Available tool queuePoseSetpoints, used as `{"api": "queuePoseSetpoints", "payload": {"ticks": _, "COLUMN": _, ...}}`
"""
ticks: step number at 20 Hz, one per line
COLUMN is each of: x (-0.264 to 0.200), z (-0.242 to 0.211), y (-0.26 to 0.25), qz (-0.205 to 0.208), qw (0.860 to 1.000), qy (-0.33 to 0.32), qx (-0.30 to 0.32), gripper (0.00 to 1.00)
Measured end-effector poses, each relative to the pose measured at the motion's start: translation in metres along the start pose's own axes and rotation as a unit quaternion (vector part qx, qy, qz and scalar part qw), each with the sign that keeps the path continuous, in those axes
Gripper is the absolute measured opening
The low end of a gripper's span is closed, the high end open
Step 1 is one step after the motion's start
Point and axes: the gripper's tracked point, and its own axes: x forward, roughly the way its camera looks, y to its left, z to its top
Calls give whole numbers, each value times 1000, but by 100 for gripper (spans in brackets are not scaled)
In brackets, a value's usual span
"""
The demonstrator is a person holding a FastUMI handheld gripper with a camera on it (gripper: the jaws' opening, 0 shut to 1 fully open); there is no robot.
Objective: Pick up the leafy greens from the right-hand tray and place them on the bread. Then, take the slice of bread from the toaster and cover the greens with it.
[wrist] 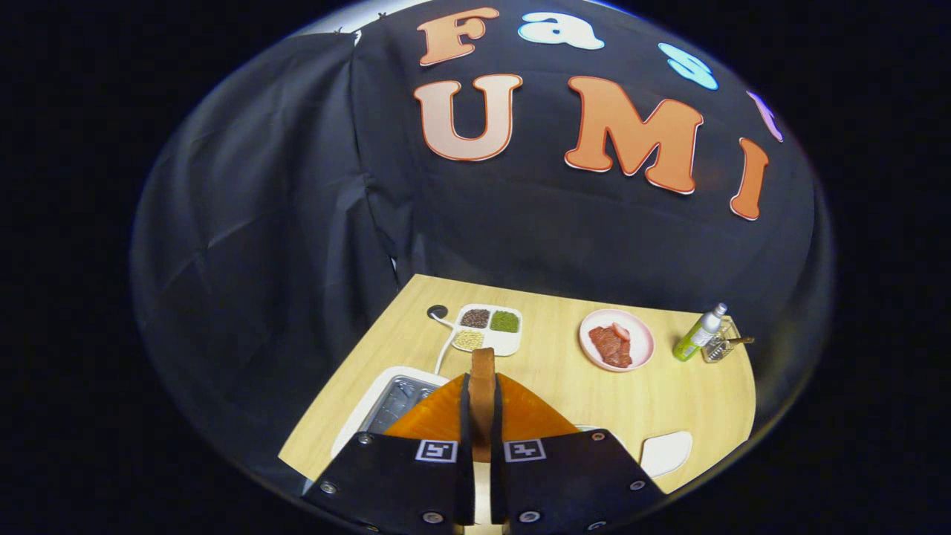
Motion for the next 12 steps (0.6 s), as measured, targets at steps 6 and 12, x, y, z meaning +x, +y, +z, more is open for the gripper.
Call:
{"api": "queuePoseSetpoints", "payload": {"ticks": 6, "x": 5, "z": -52, "y": -37, "qz": 12, "qw": 1000, "qy": 29, "qx": 4, "gripper": 9}}
{"api": "queuePoseSetpoints", "payload": {"ticks": 12, "x": 16, "z": -103, "y": -63, "qz": 34, "qw": 998, "qy": 51, "qx": 24, "gripper": 9}}
